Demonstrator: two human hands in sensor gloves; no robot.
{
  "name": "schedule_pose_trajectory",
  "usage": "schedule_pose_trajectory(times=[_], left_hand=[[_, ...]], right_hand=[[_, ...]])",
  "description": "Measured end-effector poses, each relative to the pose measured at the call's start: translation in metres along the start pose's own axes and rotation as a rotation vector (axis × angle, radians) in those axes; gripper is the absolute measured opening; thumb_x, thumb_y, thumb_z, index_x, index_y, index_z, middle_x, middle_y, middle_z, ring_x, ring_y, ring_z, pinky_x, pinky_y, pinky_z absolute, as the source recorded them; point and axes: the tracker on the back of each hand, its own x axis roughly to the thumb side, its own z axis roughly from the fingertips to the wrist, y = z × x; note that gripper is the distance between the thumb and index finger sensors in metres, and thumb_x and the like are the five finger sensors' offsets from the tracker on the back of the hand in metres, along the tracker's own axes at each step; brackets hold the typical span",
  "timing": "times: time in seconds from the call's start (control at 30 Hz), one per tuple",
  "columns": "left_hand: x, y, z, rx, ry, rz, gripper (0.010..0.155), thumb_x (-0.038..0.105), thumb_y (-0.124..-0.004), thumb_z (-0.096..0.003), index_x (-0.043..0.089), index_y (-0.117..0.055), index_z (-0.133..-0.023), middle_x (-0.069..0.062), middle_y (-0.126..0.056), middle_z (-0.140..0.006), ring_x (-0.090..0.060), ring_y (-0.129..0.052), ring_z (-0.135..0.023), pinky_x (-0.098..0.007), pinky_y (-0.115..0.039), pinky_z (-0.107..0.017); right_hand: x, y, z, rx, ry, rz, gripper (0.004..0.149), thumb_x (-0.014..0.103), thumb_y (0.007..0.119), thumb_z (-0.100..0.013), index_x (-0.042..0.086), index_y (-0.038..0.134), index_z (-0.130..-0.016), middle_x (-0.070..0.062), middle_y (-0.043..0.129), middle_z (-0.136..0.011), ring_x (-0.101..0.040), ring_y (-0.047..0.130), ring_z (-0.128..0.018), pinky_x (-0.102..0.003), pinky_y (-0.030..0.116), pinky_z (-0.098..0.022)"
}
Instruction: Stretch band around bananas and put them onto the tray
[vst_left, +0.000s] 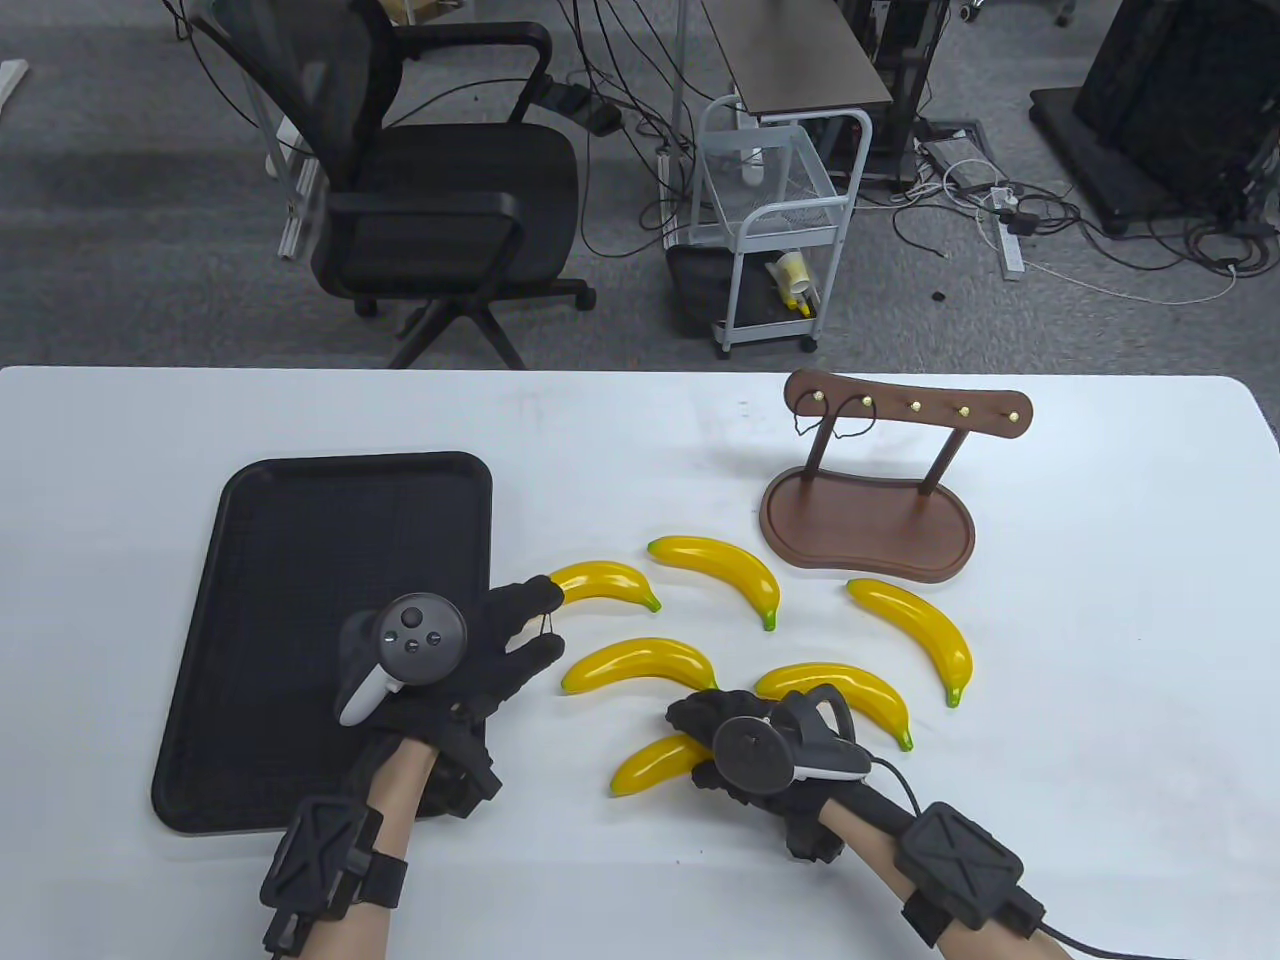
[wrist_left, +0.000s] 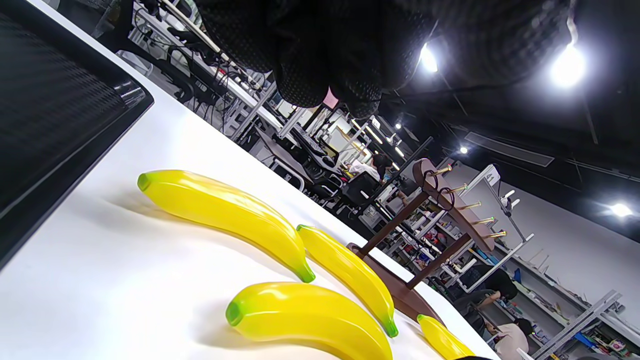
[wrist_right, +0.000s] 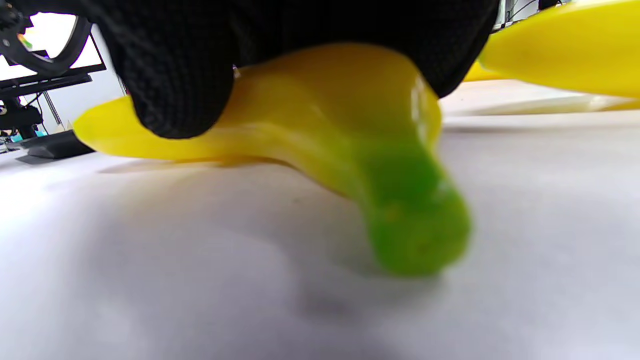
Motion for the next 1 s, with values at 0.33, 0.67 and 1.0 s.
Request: schedule_pose_trajectory(times=[0.33,0.67,1.0], left_hand=[[0.000,0.000,0.000,-0.002,-0.003,0.003,0.065,0.058,-0.064,-0.0510,0.032,-0.053,-0.110,0.007,-0.066,-0.118,-0.023,-0.064,-0.114,-0.045,-0.050,-0.087],[0.000,-0.001,0.000,-0.002,-0.004,0.003,0.065,0.058,-0.064,-0.0508,0.032,-0.053,-0.110,0.007,-0.066,-0.118,-0.023,-0.064,-0.114,-0.045,-0.050,-0.087],[0.000,0.002,0.001,0.009,-0.004,0.014,0.065,0.058,-0.063,-0.0507,0.032,-0.053,-0.110,0.007,-0.066,-0.118,-0.023,-0.064,-0.114,-0.045,-0.050,-0.087]], right_hand=[[0.004,0.003,-0.001,0.017,-0.017,0.054,0.070,0.037,0.088,-0.045,0.015,0.058,-0.106,-0.013,0.071,-0.103,-0.035,0.083,-0.084,-0.048,0.078,-0.055],[0.001,0.000,0.001,-0.015,-0.034,0.013,0.070,0.037,0.091,-0.044,0.016,0.061,-0.104,-0.011,0.074,-0.101,-0.034,0.086,-0.080,-0.048,0.079,-0.054],[-0.020,-0.021,0.006,-0.069,-0.013,-0.117,0.069,0.037,0.092,-0.043,0.016,0.064,-0.102,-0.012,0.076,-0.100,-0.034,0.086,-0.078,-0.048,0.078,-0.054]])
